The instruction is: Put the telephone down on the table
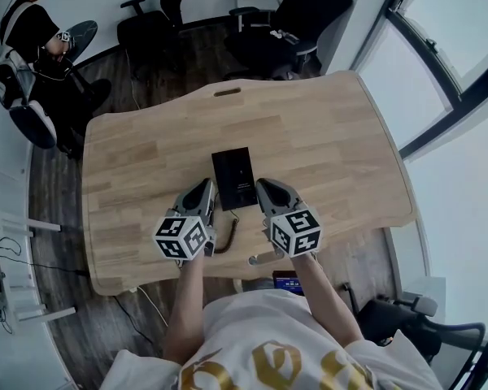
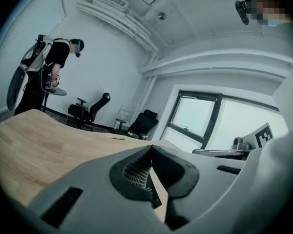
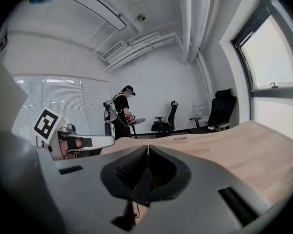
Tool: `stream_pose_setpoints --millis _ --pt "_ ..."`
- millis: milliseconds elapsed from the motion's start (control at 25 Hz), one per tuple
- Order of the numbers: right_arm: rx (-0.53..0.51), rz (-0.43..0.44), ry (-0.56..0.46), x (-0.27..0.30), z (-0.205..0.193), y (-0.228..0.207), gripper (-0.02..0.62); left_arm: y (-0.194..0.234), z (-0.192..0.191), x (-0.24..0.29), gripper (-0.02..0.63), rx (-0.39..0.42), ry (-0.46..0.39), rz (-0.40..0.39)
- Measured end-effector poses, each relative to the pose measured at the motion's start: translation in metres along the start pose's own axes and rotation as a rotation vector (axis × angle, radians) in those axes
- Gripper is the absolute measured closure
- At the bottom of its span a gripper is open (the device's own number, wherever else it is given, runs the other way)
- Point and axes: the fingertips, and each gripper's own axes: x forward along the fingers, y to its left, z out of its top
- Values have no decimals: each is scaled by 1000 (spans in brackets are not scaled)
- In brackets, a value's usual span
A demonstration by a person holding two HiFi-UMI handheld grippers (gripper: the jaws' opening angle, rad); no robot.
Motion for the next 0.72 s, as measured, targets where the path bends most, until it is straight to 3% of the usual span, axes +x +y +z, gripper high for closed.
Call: stream_pose_setpoints --millis 360,720 --pt "-10 12 -25 -11 7 8 583 -15 12 -13 597 58 -36 0" --pt "14 22 -31 -8 10 5 583 -12 12 -12 597 58 -34 9"
